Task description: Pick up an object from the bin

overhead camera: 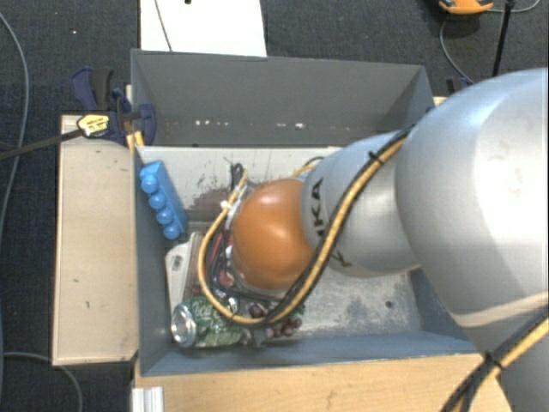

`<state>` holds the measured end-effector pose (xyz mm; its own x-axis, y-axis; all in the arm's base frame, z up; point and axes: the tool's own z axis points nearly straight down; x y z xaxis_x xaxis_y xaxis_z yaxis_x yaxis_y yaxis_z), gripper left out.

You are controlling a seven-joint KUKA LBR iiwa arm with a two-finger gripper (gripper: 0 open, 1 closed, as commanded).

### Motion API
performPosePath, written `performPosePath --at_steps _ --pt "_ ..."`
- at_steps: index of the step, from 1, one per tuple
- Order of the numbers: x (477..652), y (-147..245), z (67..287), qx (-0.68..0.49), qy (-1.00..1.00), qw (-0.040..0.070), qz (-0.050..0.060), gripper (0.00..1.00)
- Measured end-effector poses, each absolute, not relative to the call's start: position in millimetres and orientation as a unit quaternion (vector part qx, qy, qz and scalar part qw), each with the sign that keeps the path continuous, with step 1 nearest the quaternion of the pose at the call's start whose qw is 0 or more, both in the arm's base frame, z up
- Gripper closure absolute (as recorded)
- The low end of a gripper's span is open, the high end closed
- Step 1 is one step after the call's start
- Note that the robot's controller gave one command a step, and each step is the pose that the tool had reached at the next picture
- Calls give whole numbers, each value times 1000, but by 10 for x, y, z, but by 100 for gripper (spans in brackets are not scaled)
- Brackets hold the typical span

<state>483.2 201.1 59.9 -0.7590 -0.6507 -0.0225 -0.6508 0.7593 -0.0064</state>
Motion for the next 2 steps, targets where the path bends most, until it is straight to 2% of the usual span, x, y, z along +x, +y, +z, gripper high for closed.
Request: performPosePath --at_steps 2 --pt "4800 2004 641 -347 938 7 1 100"
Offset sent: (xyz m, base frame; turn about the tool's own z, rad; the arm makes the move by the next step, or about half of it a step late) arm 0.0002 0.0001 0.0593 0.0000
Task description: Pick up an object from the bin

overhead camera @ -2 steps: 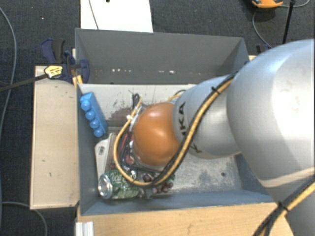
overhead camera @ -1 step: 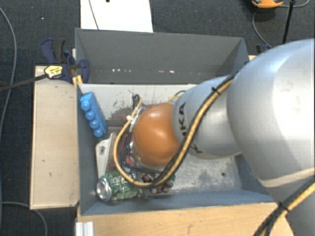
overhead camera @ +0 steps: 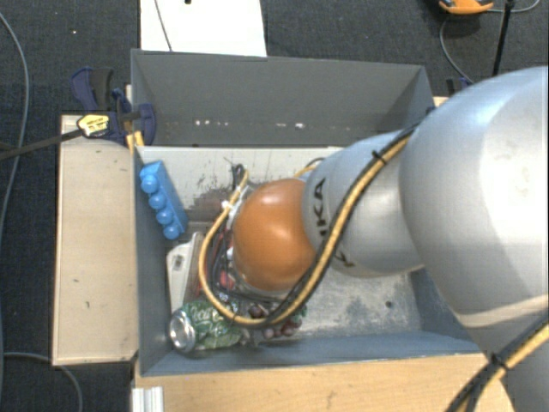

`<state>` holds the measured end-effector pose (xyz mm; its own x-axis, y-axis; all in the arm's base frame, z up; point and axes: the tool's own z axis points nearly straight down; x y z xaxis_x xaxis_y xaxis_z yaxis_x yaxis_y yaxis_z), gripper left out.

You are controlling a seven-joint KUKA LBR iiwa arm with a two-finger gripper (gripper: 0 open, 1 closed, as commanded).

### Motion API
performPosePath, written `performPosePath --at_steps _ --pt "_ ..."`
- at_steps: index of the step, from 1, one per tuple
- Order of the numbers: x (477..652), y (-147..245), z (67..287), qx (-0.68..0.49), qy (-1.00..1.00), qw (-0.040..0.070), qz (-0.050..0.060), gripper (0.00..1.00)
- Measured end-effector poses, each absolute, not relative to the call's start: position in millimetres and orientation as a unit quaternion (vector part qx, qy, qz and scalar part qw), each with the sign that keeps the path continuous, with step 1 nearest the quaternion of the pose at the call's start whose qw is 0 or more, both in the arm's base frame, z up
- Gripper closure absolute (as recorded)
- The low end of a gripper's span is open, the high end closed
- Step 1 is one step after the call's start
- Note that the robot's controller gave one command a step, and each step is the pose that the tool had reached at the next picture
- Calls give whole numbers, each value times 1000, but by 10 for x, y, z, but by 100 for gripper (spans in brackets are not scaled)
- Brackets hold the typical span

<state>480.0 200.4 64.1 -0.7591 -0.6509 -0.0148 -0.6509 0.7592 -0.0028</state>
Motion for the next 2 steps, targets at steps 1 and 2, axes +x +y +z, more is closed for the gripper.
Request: performPosePath --at_steps 1,2 --pt "4790 2000 811 -345 938 6 1 100" --pt "4809 2006 911 -345 939 9 1 100"
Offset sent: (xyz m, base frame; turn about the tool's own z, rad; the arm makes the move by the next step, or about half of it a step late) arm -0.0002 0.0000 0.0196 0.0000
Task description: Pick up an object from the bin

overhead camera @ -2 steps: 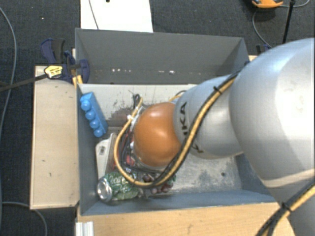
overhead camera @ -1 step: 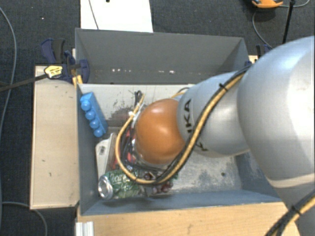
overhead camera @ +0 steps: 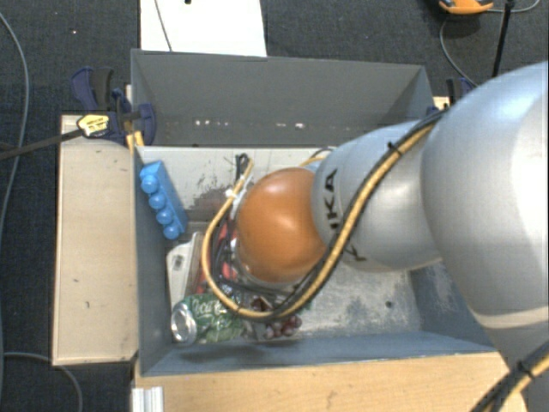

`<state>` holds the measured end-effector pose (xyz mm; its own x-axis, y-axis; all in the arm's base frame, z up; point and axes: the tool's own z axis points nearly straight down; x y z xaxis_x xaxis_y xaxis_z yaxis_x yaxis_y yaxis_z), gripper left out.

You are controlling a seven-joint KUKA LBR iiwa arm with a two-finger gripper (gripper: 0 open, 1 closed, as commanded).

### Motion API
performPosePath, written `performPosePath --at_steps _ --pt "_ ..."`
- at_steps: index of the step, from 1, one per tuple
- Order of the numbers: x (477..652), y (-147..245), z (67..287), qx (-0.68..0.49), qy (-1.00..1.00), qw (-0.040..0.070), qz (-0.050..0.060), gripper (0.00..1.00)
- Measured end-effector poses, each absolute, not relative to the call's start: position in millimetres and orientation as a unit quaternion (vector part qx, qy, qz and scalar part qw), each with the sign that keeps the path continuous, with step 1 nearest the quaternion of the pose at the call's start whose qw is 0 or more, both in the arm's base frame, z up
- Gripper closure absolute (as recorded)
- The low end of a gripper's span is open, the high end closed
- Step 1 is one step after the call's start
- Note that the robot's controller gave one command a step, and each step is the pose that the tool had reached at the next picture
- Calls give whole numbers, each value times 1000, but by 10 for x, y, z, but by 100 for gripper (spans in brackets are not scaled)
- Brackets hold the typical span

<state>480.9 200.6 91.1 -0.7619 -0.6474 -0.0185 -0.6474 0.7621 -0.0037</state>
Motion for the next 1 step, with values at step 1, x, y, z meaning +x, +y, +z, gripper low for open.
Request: performPosePath --at_steps 1 --pt "4807 2004 974 -345 939 9 1 100"
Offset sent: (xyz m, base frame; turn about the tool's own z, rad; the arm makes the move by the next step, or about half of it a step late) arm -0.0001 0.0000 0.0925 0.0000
